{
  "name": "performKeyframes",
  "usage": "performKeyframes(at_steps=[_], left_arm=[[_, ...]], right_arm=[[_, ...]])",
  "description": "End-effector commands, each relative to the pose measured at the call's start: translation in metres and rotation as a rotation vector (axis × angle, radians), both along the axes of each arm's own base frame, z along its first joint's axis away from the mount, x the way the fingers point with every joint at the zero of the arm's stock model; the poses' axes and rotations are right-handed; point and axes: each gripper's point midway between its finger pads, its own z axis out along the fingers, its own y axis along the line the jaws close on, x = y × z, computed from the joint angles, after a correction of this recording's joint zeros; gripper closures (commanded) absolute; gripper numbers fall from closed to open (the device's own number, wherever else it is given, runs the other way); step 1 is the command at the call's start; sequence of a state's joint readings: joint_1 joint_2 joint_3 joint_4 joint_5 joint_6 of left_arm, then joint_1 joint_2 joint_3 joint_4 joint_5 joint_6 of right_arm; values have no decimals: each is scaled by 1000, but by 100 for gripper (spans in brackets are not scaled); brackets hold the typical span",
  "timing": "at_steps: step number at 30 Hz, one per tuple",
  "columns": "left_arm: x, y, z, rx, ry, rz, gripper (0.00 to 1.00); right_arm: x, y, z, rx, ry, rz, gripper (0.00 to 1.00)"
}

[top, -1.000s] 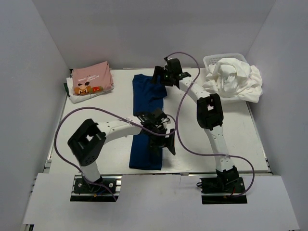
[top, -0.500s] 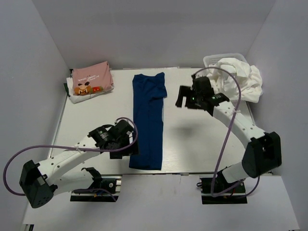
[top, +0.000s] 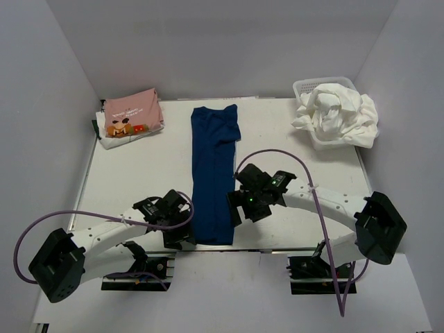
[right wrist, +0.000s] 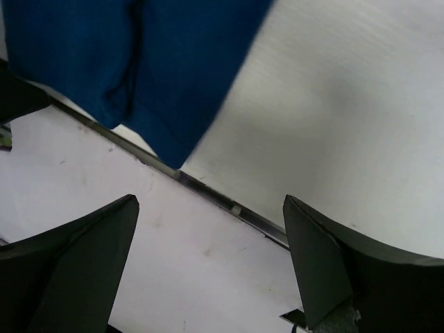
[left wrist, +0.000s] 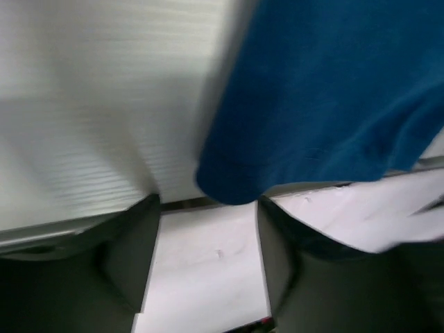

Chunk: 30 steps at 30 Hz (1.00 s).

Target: Fold and stack the t-shirts

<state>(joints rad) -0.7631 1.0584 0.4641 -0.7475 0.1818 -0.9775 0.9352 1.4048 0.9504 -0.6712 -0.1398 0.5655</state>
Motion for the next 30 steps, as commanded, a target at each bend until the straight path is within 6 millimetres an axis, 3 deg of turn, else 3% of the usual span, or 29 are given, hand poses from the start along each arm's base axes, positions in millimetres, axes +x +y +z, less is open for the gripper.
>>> performKeyframes(at_steps=[1, 5, 9, 14, 17, 21, 25, 26, 30], left_arm=[[1, -9, -4, -72, -12, -1, 35], [-2, -10, -8, -85, -13, -4, 48], [3, -7, -8, -60, -29, 5, 50], [16, -8, -8, -44, -83, 12, 48], [23, -8, -8, -19, -98, 10, 48], [25, -7, -13, 1, -94, 13, 59], [26, -5, -16, 17, -92, 16, 88], [27, -5, -15, 25, -97, 18, 100], [31, -10, -7, -7, -118, 17, 100]], right_arm=[[-13, 15, -6, 29, 29, 19, 10], [-31, 22, -20, -10, -6, 114, 12], [-50, 34, -24, -15, -79, 242, 14], [-53, 50, -35, -11, -141, 304, 15], [-50, 46, -53, -79, -167, 309, 16], [-50, 37, -73, -123, -173, 315, 23], [-44, 37, -81, -125, -198, 300, 44], [-42, 37, -82, -129, -209, 297, 62], [-41, 41, -82, -112, -213, 290, 100]])
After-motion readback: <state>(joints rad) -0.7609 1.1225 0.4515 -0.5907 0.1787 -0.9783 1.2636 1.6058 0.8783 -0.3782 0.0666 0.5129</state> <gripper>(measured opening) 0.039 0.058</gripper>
